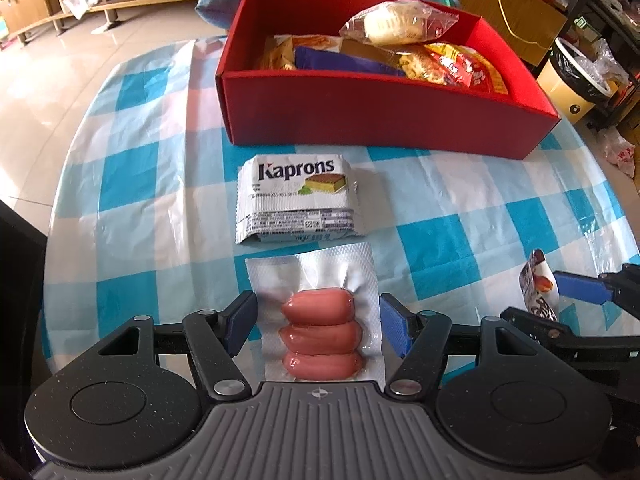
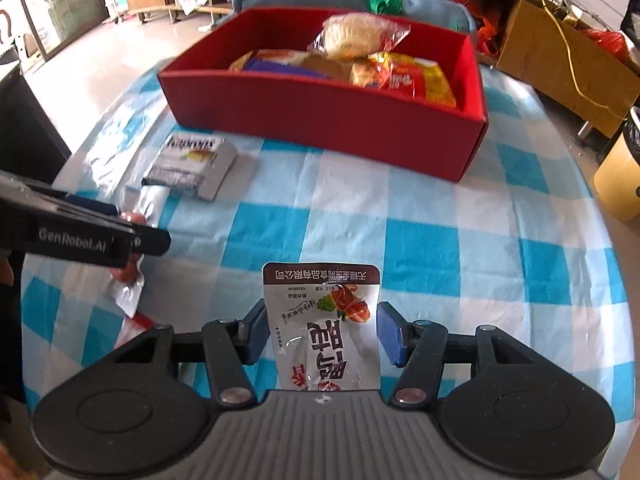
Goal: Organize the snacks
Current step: 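Carry sausage pack over red box with left tool while right tool carries pouch, then lower sausage pack into box with left tool while right tool lowers pouch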
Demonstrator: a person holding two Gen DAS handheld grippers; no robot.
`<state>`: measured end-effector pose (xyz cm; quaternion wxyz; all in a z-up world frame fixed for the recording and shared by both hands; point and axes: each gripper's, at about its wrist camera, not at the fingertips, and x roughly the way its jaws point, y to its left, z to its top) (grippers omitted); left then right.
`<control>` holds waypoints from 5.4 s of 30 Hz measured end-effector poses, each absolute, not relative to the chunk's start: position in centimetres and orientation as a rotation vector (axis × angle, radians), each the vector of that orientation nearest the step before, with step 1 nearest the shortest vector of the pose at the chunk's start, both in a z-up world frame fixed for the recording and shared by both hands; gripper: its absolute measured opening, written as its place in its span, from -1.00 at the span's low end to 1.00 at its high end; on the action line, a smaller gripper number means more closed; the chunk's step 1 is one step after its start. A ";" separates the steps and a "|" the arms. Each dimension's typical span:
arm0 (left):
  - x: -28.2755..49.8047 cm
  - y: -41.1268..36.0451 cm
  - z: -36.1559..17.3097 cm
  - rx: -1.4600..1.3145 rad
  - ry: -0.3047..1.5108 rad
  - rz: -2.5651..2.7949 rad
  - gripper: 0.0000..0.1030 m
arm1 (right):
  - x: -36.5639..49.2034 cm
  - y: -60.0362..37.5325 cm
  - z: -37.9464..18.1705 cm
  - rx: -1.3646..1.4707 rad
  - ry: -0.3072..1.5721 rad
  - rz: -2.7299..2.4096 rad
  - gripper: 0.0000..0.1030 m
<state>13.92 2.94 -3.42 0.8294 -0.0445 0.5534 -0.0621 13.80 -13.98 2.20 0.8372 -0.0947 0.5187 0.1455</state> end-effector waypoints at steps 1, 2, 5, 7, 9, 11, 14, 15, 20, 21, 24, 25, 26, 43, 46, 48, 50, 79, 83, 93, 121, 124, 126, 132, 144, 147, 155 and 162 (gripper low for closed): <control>13.9 2.9 -3.3 -0.095 1.171 -0.133 0.40 | 13.9 -14.0 2.3 -0.198 1.093 0.307 0.00; 14.0 2.9 -3.2 -0.096 1.169 -0.132 0.40 | 14.0 -14.0 2.4 -0.197 1.088 0.306 0.00; 14.1 2.9 -3.0 -0.096 1.161 -0.130 0.40 | 14.3 -14.1 2.6 -0.192 1.076 0.300 0.00; 14.2 2.8 -2.9 -0.096 1.156 -0.129 0.40 | 14.4 -14.2 2.8 -0.189 1.065 0.296 0.00; 14.2 2.6 -2.6 -0.095 1.148 -0.131 0.40 | 14.5 -14.2 3.1 -0.184 1.051 0.295 0.00; 14.2 2.4 -2.3 -0.091 1.137 -0.135 0.40 | 14.7 -14.1 3.5 -0.180 1.038 0.297 0.00; 14.2 2.0 -1.8 -0.079 1.120 -0.135 0.39 | 15.0 -14.0 3.8 -0.178 1.026 0.298 0.00; 14.2 2.0 -1.7 -0.077 1.116 -0.134 0.39 | 15.0 -14.0 3.8 -0.179 1.023 0.298 0.00; 14.4 1.8 -1.8 -0.078 1.116 -0.115 0.35 | 15.2 -14.1 4.3 -0.179 1.008 0.298 0.00; 14.5 1.7 -1.7 -0.084 1.116 -0.122 0.04 | 15.1 -14.2 4.4 -0.176 1.003 0.297 0.00; 14.8 1.6 -1.6 -0.109 1.131 -0.128 -0.11 | 15.1 -14.5 4.8 -0.166 0.992 0.296 0.00; 14.9 1.5 -1.5 -0.095 1.128 -0.120 -0.10 | 15.1 -14.6 4.8 -0.163 0.993 0.293 0.00; 14.9 1.3 -1.6 -0.085 1.126 -0.116 -0.07 | 15.1 -14.8 4.8 -0.158 0.995 0.291 0.00; 15.5 0.4 -5.3 -0.095 1.190 0.039 0.45 | 14.7 -14.6 5.3 -0.155 0.985 0.335 -0.01; 15.1 0.7 -5.3 -0.097 1.192 0.056 0.44 | 14.6 -14.5 5.6 -0.160 0.972 0.341 -0.01; 14.7 0.9 -4.8 -0.099 1.182 0.059 0.44 | 14.6 -14.4 5.8 -0.164 0.963 0.341 0.00; 14.4 1.0 -4.2 -0.099 1.171 0.061 0.44 | 14.7 -14.4 6.1 -0.162 0.955 0.337 -0.01; 20.3 0.5 2.8 -0.074 0.980 -0.009 0.44 | 21.6 -14.0 9.2 -0.121 0.851 0.264 0.00; 21.3 0.1 3.4 -0.060 0.960 -0.009 0.44 | 22.6 -14.2 9.7 -0.116 0.830 0.262 0.00; 24.0 -0.1 4.0 -0.059 0.936 0.005 0.44 | 25.5 -14.5 9.7 -0.109 0.815 0.247 0.00; 27.3 0.0 3.3 -0.059 0.947 0.043 0.44 | 29.7 -14.2 8.1 -0.098 0.833 0.255 0.00; 27.6 -0.1 3.2 -0.058 0.951 0.043 0.44 | 30.1 -14.4 7.8 -0.091 0.840 0.256 0.00; 27.8 -0.1 3.1 -0.060 0.953 0.043 0.44 | 30.3 -14.4 7.6 -0.082 0.846 0.258 0.00; 28.2 -0.2 2.8 -0.062 0.961 0.049 0.44 | 30.6 -14.5 7.2 -0.068 0.859 0.267 0.00; 28.9 -0.4 2.2 -0.061 0.970 0.056 0.45 | 31.5 -14.1 6.6 -0.071 0.863 0.267 0.00; 29.1 -0.5 2.0 -0.053 0.975 0.062 0.45 | 31.7 -14.0 6.3 -0.079 0.867 0.264 0.00; 29.4 -0.6 1.6 -0.046 0.980 0.067 0.45 | 32.0 -14.0 5.9 -0.082 0.871 0.254 0.00; 29.5 -0.6 1.4 -0.045 0.982 0.075 0.45 | 32.2 -13.9 5.7 -0.088 0.874 0.253 0.00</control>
